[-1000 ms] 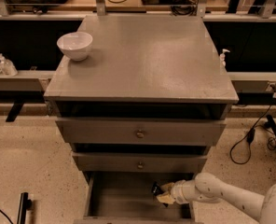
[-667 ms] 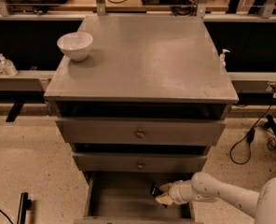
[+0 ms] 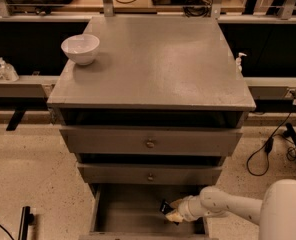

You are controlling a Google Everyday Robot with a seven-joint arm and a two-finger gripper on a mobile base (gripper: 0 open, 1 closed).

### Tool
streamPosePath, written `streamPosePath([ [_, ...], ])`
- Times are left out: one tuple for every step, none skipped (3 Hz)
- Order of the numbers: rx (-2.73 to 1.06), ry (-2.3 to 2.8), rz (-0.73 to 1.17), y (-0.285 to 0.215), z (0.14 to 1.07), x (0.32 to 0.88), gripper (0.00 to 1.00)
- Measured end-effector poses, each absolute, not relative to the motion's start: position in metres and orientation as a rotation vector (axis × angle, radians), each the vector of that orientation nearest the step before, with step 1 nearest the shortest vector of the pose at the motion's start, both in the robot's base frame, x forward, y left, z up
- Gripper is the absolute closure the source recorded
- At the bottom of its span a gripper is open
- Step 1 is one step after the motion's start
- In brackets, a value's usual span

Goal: Place rxbar blueberry into bottom drawer

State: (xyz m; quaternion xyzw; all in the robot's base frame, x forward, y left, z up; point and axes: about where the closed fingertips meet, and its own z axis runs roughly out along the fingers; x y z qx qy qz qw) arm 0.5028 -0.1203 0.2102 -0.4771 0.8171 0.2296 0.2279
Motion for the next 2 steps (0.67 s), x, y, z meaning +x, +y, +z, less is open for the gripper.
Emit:
streamPosePath([
  [-1.314, 2.299, 0.609, -0.120, 0.186, 0.498, 1.00],
  [-1.294, 2.311, 0.618, -0.120, 0.172, 0.495, 1.00],
])
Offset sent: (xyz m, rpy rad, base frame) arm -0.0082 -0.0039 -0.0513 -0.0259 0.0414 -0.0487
